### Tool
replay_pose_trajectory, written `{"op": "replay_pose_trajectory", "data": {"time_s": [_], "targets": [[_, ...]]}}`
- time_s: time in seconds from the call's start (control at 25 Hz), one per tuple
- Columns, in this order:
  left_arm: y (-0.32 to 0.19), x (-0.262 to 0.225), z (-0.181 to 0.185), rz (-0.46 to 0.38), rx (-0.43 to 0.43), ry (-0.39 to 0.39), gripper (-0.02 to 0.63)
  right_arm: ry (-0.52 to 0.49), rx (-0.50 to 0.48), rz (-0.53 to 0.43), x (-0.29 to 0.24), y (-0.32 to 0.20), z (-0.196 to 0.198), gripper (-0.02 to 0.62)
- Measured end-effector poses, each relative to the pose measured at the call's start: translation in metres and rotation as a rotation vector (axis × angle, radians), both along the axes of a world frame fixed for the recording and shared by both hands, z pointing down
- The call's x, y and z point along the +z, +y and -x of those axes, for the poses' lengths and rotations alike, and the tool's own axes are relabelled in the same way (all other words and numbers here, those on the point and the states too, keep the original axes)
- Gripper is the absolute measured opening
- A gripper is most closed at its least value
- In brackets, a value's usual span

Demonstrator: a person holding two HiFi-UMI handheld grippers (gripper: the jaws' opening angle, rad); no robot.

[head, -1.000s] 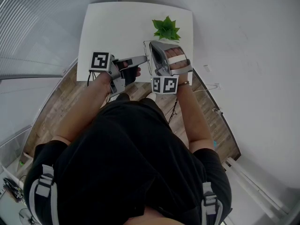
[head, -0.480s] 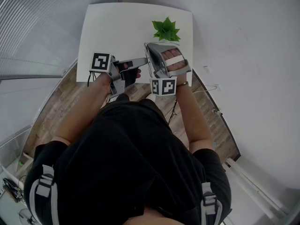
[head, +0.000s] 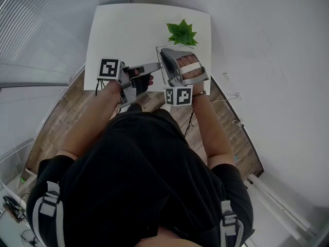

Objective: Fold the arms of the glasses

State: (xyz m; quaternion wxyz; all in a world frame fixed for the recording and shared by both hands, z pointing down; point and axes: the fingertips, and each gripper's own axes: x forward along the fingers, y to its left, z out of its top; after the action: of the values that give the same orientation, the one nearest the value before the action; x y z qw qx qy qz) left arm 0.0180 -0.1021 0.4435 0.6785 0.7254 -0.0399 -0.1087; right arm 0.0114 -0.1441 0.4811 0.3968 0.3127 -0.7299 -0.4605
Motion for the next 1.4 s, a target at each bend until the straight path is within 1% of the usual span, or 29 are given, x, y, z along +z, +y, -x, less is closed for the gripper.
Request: {"op": "replay_pose_trajectory", "data": {"time_s": [0.32,0.52,0.76,1.04,1.2,1.4], "targets": [[-0.009,0.007,0.013,0.001,-0.047,-0.022,0.012,-0.04,0.061,0.014,-0.001,0.001,-0.02,0.097],[-0.012,0.011,0.017,0.003,-0.072,-0.035,0.014,-0.086,0.118,0.02,-0.004,0.0,-0.035,0.1],[-0.012,0.013,0.018,-0.003,-0.072,-0.043,0.012,-0.138,0.179,0.021,-0.009,-0.007,-0.048,0.11],[-0.008,0.017,0.018,0.0,-0.069,-0.06,0.012,-0.17,0.248,0.014,-0.013,-0.016,-0.062,0.137],[-0.007,0.018,0.019,-0.003,-0.074,-0.061,0.014,-0.172,0.276,0.015,-0.011,-0.021,-0.069,0.15],[-0.004,0.016,0.019,-0.002,-0.076,-0.054,0.012,-0.166,0.304,0.021,-0.007,-0.024,-0.077,0.15]]}}
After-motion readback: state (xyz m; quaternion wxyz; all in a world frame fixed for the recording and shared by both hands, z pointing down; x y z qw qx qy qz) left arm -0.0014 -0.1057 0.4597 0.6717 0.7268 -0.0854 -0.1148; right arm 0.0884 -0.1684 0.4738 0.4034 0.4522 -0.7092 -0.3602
